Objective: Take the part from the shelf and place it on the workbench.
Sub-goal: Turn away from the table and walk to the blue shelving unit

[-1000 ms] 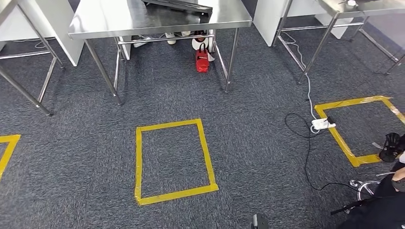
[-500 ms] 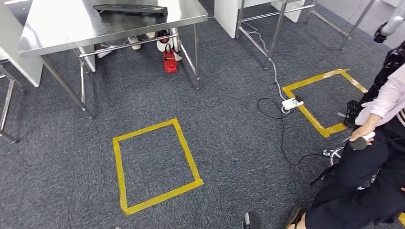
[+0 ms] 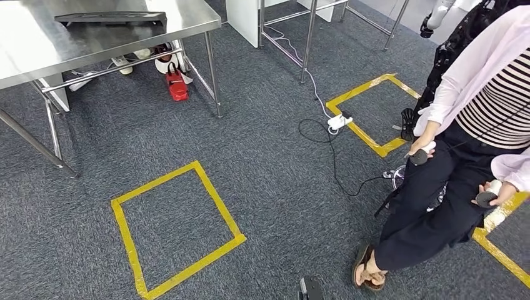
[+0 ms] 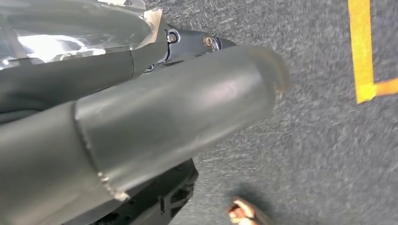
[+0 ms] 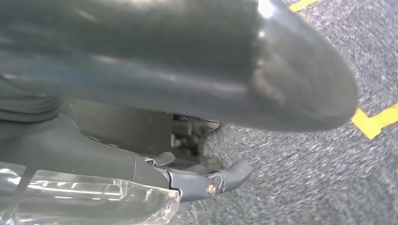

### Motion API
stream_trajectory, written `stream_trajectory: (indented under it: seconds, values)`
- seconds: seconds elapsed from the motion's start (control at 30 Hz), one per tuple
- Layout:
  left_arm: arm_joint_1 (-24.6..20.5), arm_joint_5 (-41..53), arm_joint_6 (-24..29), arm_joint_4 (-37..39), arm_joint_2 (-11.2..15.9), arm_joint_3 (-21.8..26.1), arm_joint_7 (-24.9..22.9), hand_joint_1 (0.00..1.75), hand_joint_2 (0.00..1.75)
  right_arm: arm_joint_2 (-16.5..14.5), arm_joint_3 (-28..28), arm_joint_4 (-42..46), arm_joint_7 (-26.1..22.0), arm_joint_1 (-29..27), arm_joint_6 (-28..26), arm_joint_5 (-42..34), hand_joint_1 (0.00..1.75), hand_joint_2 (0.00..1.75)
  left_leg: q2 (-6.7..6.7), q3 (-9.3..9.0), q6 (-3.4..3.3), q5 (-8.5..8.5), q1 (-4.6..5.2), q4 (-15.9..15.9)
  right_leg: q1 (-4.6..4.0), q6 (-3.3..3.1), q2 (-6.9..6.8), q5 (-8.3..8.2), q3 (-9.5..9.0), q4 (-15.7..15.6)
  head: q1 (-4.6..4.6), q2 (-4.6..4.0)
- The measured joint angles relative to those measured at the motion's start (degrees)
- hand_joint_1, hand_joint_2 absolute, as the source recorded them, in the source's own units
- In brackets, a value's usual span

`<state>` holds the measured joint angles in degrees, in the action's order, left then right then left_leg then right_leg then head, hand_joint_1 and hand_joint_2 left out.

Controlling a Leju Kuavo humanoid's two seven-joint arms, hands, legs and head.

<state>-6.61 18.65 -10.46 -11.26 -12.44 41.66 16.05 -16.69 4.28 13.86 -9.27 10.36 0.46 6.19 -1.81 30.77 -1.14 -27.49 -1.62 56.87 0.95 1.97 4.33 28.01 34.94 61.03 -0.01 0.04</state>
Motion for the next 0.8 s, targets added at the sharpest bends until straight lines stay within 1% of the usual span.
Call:
stream_trajectory:
  seconds: [0.03,0.07,0.1,0.13,0.17,0.2,0.23,0.27,0.3,0.33,0.37,0.4,0.43,0.47,0.5,0.53,0.57,0.6,0.63,0.67,0.7,0.73,0.77,0.8]
  values:
    - [0.0,0.01,-0.14,0.0,-0.01,0.01,-0.01,0.0,0.0,0.02,0.0,0.0,0.09,0.0,-0.01,-0.32,0.0,0.0,0.87,0.1,-0.27,0.1,0.09,-0.03,-0.06,-0.22,-1.73,1.73,1.67,3.46,0.19,0.0]
    - [0.11,-0.07,-0.3,0.01,0.02,0.04,0.06,0.0,0.0,0.02,0.0,0.0,0.16,-0.01,0.01,-0.62,0.0,0.0,1.77,0.24,-0.45,0.13,0.21,-0.03,-0.2,-0.35,-2.78,3.52,3.53,7.43,0.36,0.0]
    - [0.24,-0.1,-0.36,0.01,0.07,0.07,0.06,0.0,0.0,0.04,0.0,-0.01,0.21,-0.07,0.02,-0.96,0.0,0.0,2.74,0.33,-0.52,0.16,0.33,-0.02,-0.16,-0.3,-3.28,4.83,5.05,10.86,0.39,0.0]
    - [0.38,-0.03,-0.31,0.01,0.1,0.09,0.01,0.0,0.0,0.07,0.01,-0.02,0.26,-0.2,0.03,-1.34,0.0,0.0,3.67,0.4,-0.55,0.17,0.41,-0.01,-0.1,-0.08,-3.54,5.36,5.66,12.64,0.38,0.0]
    - [0.47,0.06,-0.25,0.01,0.12,0.1,-0.06,0.0,0.0,0.1,0.03,-0.03,0.31,-0.36,0.04,-1.76,0.0,0.0,4.51,0.44,-0.54,0.17,0.44,0.0,0.02,0.32,-3.81,5.0,5.07,12.14,0.4,0.0]
    - [0.52,0.1,-0.26,0.01,0.1,0.1,-0.09,0.0,0.0,0.15,0.08,-0.04,0.35,-0.5,0.05,-2.15,0.0,0.0,5.26,0.41,-0.51,0.17,0.43,0.01,0.17,0.8,-4.36,3.93,3.29,9.32,0.4,0.0]
    - [0.53,0.09,-0.3,0.01,0.06,0.1,-0.09,0.0,0.0,0.19,0.13,-0.05,0.39,-0.59,0.06,-2.43,0.0,0.0,5.92,0.33,-0.41,0.14,0.47,0.06,0.3,1.22,-5.62,2.55,0.74,5.03,0.43,0.0]
    - [0.53,0.2,-0.31,0.01,0.04,0.1,-0.11,0.0,0.0,0.18,0.18,-0.06,0.42,-0.59,0.07,-2.56,0.0,0.0,6.52,0.25,-0.21,0.05,0.61,0.13,0.28,1.38,-7.27,1.32,-1.49,0.98,0.5,0.0]
    - [0.54,0.4,-0.28,0.01,0.02,0.09,-0.17,0.0,0.0,0.16,0.2,-0.07,0.45,-0.56,0.07,-2.6,0.0,0.0,7.06,0.12,0.08,-0.06,0.78,0.2,0.19,1.25,-8.46,0.37,-3.11,-2.03,0.46,0.0]
    - [0.54,0.68,-0.12,0.01,0.02,0.08,-0.27,0.0,0.0,0.12,0.2,-0.07,0.46,-0.55,0.07,-2.6,0.0,0.0,7.58,-0.02,0.37,-0.15,0.95,0.26,0.05,0.91,-9.2,-0.14,-3.82,-3.58,0.39,0.0]
    - [0.54,0.95,0.04,0.01,0.03,0.06,-0.36,0.0,0.0,0.09,0.2,-0.07,0.47,-0.59,0.07,-2.62,0.0,0.0,8.08,-0.16,0.65,-0.2,1.02,0.23,-0.15,0.5,-9.05,-0.34,-3.72,-3.84,0.32,0.0]
    - [0.52,1.09,0.15,0.01,0.01,0.05,-0.41,0.0,0.0,0.09,0.2,-0.08,0.48,-0.68,0.07,-2.64,0.0,0.0,8.63,-0.35,0.93,-0.22,0.95,0.15,-0.2,0.09,-8.22,-0.53,-3.58,-3.9,0.22,0.0]
    - [0.49,1.15,0.23,0.01,-0.02,0.04,-0.43,0.0,0.0,0.09,0.2,-0.08,0.49,-0.78,0.07,-2.67,0.0,0.0,8.75,-0.39,1.25,-0.42,0.74,0.24,0.08,-0.3,-7.57,-0.7,-3.59,-3.98,0.18,0.0]
    - [0.48,1.17,0.25,0.01,-0.03,0.03,-0.44,0.0,0.0,0.09,0.2,-0.09,0.5,-0.83,0.07,-2.7,0.0,0.0,7.91,-0.16,1.55,-1.19,0.52,0.94,0.33,-0.79,-6.85,-0.95,-3.61,-4.06,0.14,0.0]
    - [0.49,1.19,0.26,0.01,-0.04,0.02,-0.45,0.0,0.0,0.08,0.21,-0.09,0.5,-0.84,0.07,-2.72,0.0,0.0,6.48,0.52,1.83,-2.65,0.33,2.72,0.59,-1.3,-6.12,-1.22,-3.64,-4.16,0.03,0.0]
    - [0.53,1.2,0.26,0.01,-0.03,0.01,-0.45,0.0,0.0,0.03,0.21,-0.09,0.51,-0.82,0.07,-2.73,0.0,0.0,4.64,1.73,2.01,-4.66,0.18,5.67,0.79,-1.71,-5.46,-1.45,-3.66,-4.19,-0.1,0.0]
    - [0.62,1.2,0.28,0.01,-0.01,0.01,-0.5,0.0,0.0,-0.03,0.22,-0.09,0.51,-0.82,0.07,-2.73,0.0,0.0,3.01,3.44,2.06,-6.93,0.16,9.68,0.64,-1.99,-4.76,-1.61,-3.47,-4.18,-0.21,0.0]
    - [0.72,1.21,0.31,0.02,-0.01,0.0,-0.55,0.0,0.0,-0.08,0.22,-0.11,0.51,-0.87,0.07,-2.73,0.0,0.0,2.17,5.17,2.09,-8.66,0.15,13.57,0.52,-2.14,-4.05,-1.69,-3.33,-4.18,-0.27,0.0]
    - [0.8,1.21,0.33,0.02,0.01,-0.01,-0.61,0.0,0.0,-0.13,0.22,-0.13,0.52,-0.95,0.07,-2.73,0.0,0.0,1.82,6.4,2.09,-9.4,0.14,16.2,0.43,-2.21,-3.28,-1.77,-3.25,-4.16,-0.29,0.0]
    - [0.86,1.22,0.36,0.03,0.03,-0.01,-0.67,0.0,0.0,-0.13,0.22,-0.16,0.52,-1.03,0.07,-2.73,0.0,0.0,1.68,6.77,2.04,-8.98,0.12,16.88,0.37,-2.24,-2.46,-1.81,-3.22,-4.14,-0.3,0.0]
    - [0.88,1.22,0.37,0.03,0.04,-0.01,-0.7,0.0,0.0,-0.12,0.22,-0.2,0.53,-1.09,0.07,-2.73,0.0,0.0,1.53,5.91,1.97,-7.32,0.07,14.95,0.37,-2.23,-1.63,-1.85,-3.25,-4.08,-0.29,0.0]
    - [0.87,1.22,0.38,0.03,0.07,-0.01,-0.71,0.0,0.0,-0.14,0.22,-0.22,0.53,-1.11,0.07,-2.73,0.0,0.0,0.99,4.21,1.89,-5.04,-0.06,11.3,0.4,-2.19,-0.82,-1.86,-3.29,-3.99,-0.3,0.0]
    - [0.87,1.22,0.38,0.03,0.11,0.0,-0.72,0.0,0.0,-0.16,0.22,-0.24,0.53,-1.09,0.07,-2.73,0.0,0.0,-0.25,2.33,1.82,-3.18,-0.22,7.33,0.34,-2.1,-0.07,-1.88,-3.26,-3.84,-0.32,0.0]
    - [0.88,1.22,0.38,0.04,0.14,0.0,-0.74,0.0,0.0,-0.19,0.22,-0.24,0.53,-1.03,0.07,-2.73,0.0,0.0,-1.48,0.82,1.77,-1.92,-0.37,3.98,0.21,-1.92,0.62,-1.9,-3.1,-3.64,-0.29,0.0]
